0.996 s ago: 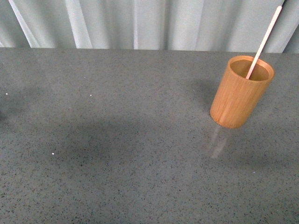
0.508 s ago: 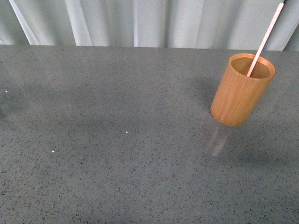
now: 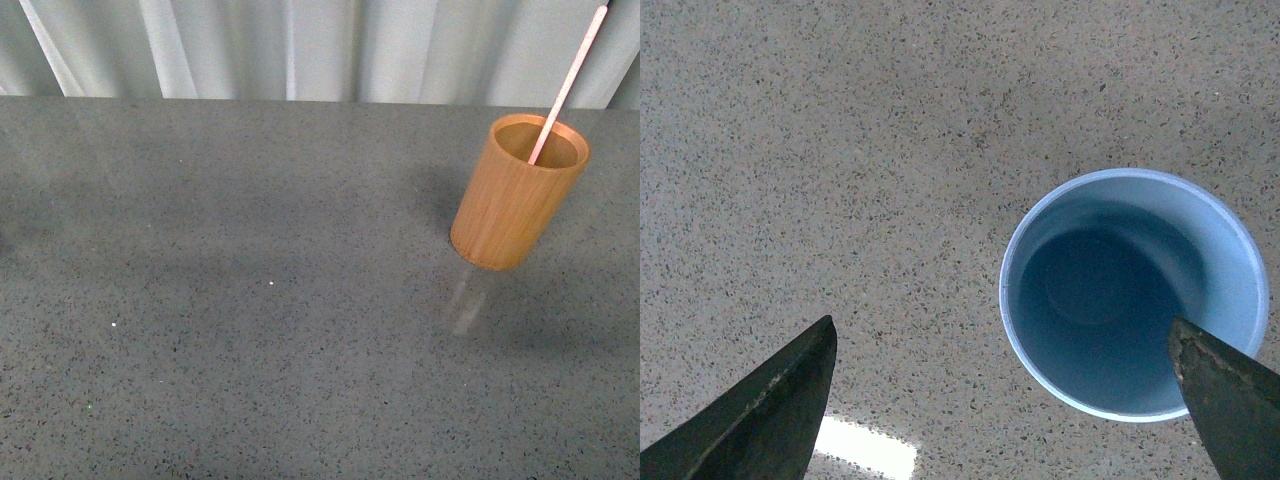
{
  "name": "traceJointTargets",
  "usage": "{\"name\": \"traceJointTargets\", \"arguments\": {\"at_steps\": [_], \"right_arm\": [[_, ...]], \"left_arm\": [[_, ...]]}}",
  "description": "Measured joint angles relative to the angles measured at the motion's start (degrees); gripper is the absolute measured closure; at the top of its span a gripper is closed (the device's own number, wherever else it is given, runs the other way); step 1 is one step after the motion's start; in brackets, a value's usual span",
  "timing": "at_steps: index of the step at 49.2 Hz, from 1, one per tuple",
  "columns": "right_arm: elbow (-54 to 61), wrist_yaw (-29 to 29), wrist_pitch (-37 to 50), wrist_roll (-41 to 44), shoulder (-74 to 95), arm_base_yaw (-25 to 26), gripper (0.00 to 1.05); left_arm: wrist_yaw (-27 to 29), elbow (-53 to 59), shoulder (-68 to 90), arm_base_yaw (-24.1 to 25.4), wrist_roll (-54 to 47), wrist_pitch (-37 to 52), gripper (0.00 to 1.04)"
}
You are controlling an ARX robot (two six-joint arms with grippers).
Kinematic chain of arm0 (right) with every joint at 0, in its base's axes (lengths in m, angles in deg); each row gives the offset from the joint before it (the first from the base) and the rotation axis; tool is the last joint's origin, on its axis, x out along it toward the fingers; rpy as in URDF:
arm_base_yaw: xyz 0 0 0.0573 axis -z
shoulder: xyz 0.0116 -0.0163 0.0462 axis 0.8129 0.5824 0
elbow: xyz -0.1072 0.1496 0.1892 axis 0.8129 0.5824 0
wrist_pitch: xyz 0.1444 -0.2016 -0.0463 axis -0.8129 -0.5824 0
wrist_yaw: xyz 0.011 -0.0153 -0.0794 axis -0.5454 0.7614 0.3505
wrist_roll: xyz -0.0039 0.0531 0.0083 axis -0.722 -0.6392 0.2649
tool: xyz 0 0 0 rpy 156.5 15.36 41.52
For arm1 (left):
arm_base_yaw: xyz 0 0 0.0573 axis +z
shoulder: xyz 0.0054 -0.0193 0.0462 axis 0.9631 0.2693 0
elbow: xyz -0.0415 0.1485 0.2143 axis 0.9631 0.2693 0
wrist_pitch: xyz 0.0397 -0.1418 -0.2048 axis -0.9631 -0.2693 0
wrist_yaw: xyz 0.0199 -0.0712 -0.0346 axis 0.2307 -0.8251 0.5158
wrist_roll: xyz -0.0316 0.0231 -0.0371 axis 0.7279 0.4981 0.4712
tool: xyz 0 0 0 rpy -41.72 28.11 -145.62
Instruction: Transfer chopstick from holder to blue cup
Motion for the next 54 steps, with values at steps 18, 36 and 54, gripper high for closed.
{"name": "traceJointTargets", "arguments": {"at_steps": [18, 36, 54], "right_arm": [[0.0, 0.0, 0.0, 0.0, 0.0, 0.0, 0.1], [0.0, 0.0, 0.0, 0.0, 0.0, 0.0, 0.1], [0.0, 0.0, 0.0, 0.0, 0.0, 0.0, 0.1]], "left_arm": [[1.99, -2.64, 5.16, -0.81, 0.9, 1.6, 0.07], [2.58, -6.8, 11.56, -1.6, 2.67, -0.96, 0.07], [-2.01, -10.91, 15.47, -2.34, -0.09, -6.34, 0.51]]}}
